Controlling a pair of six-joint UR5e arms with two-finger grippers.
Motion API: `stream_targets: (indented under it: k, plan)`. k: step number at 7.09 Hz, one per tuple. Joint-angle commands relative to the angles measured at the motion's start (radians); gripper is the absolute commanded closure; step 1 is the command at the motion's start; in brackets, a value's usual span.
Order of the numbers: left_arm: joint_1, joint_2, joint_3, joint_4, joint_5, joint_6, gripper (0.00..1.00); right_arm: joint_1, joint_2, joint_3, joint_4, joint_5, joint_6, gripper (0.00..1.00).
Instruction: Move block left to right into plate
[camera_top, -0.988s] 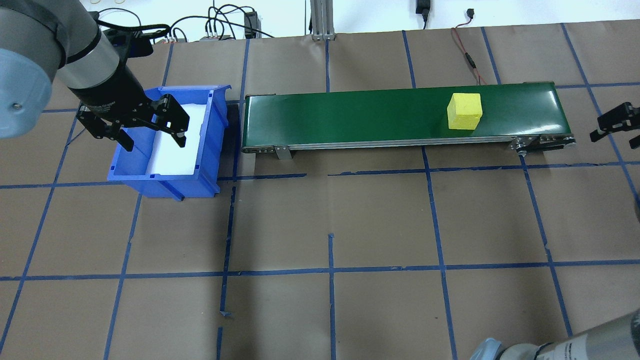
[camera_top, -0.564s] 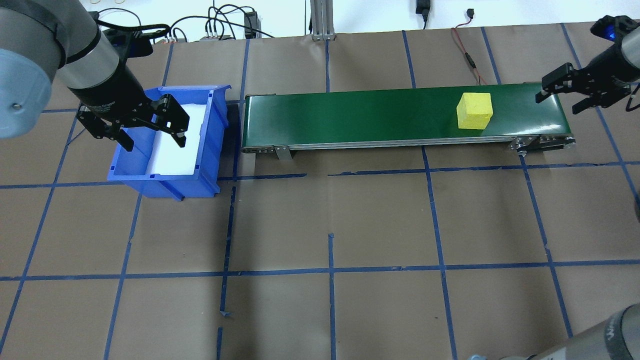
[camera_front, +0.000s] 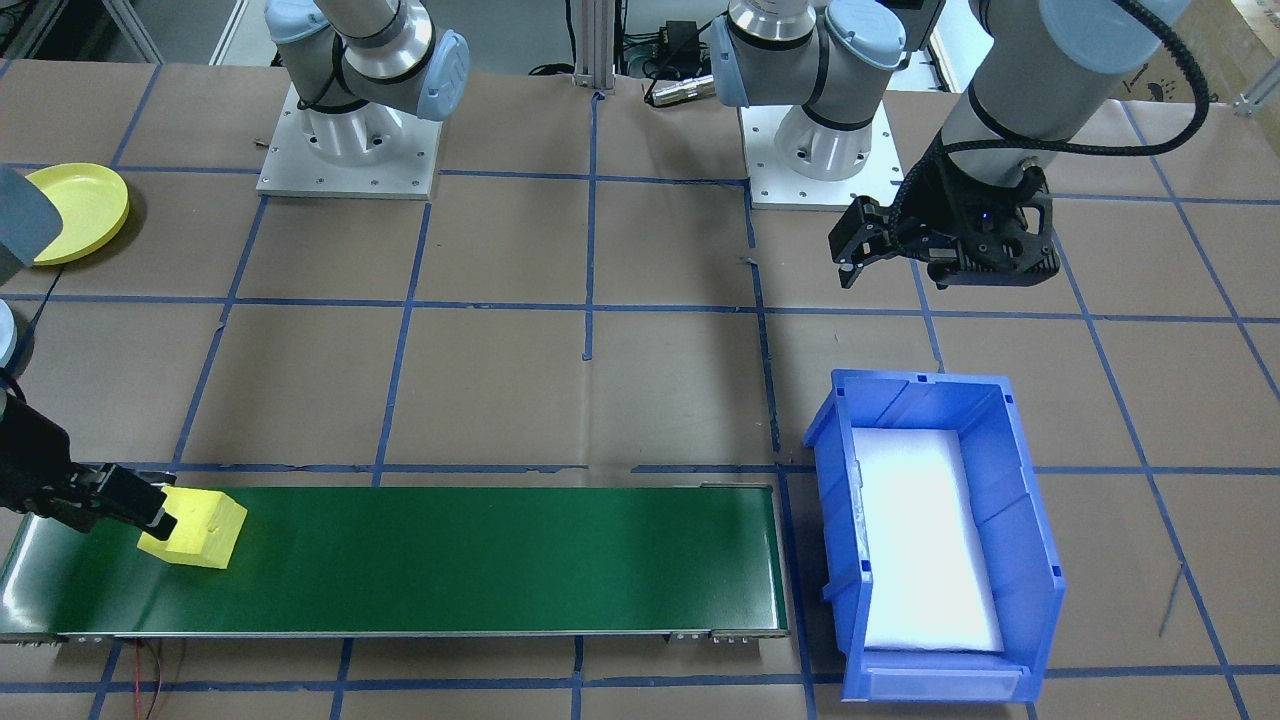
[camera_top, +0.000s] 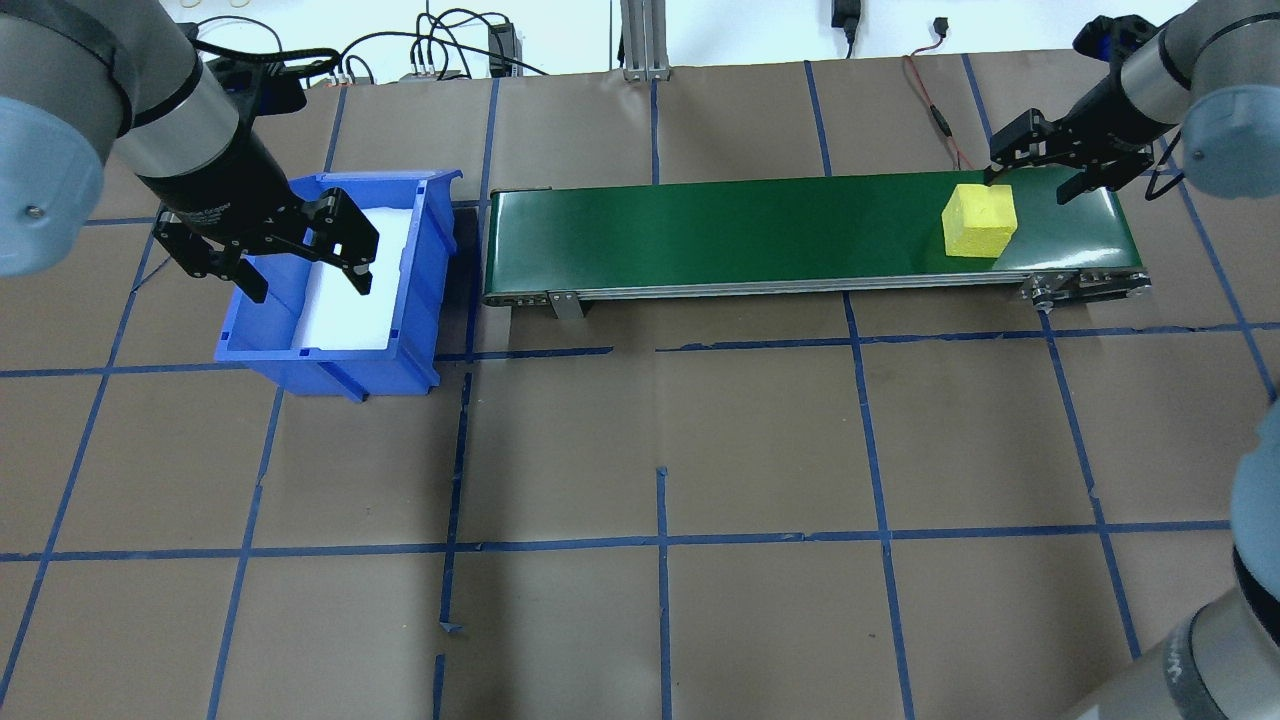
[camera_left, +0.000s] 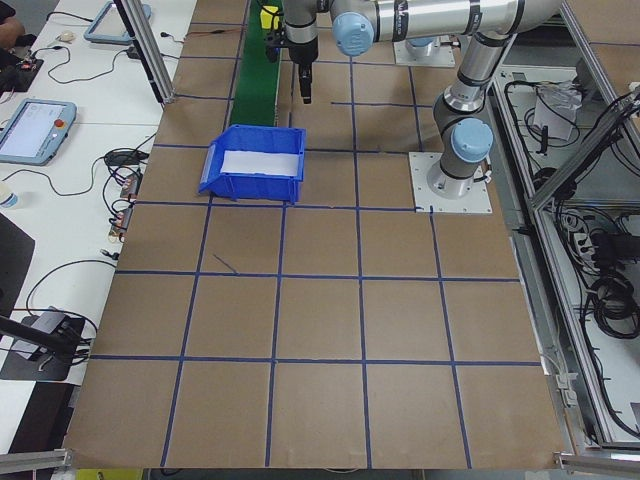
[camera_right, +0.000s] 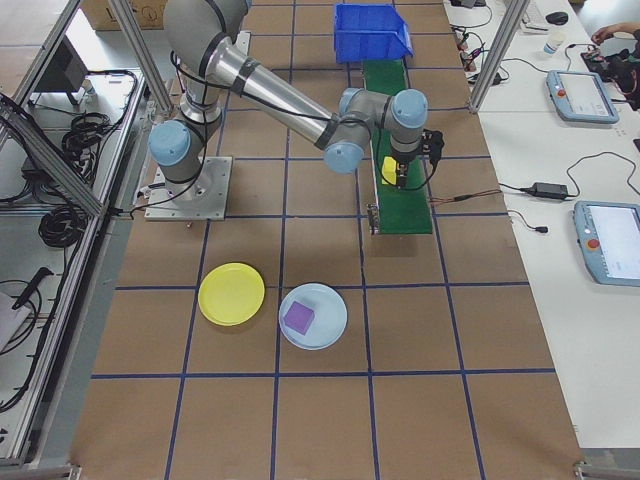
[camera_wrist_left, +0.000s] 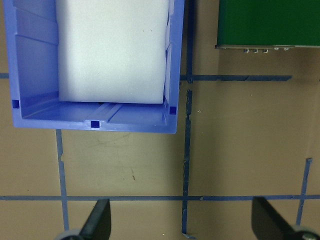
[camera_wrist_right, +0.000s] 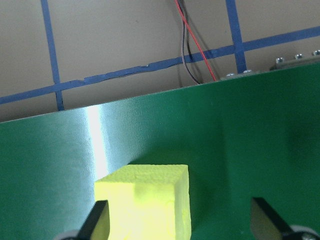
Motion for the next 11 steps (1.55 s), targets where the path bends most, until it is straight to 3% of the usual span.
stream_targets:
  k: [1, 7, 8, 9, 10, 11]
  plan:
    - [0.000, -0.001, 0.000, 0.000, 0.000, 0.001, 0.00, 0.004, 0.037, -0.003, -0.029, -0.025, 0.017, 0.00]
    - [0.000, -0.001, 0.000, 0.000, 0.000, 0.001, 0.00, 0.006, 0.043, 0.005, -0.035, -0.011, 0.026, 0.00]
    - [0.000, 0.001, 0.000, 0.000, 0.000, 0.001, 0.00, 0.004, 0.045, 0.013, -0.036, -0.021, 0.025, 0.13]
    - [0.000, -0.001, 0.000, 0.000, 0.000, 0.001, 0.00, 0.004, 0.043, 0.013, -0.036, -0.037, 0.025, 0.59]
    - [0.000, 0.001, 0.000, 0.000, 0.000, 0.001, 0.00, 0.003, 0.036, 0.004, -0.035, -0.136, 0.015, 0.77]
    - [0.000, 0.001, 0.000, 0.000, 0.000, 0.001, 0.00, 0.000, 0.016, 0.003, -0.029, -0.244, -0.051, 0.78]
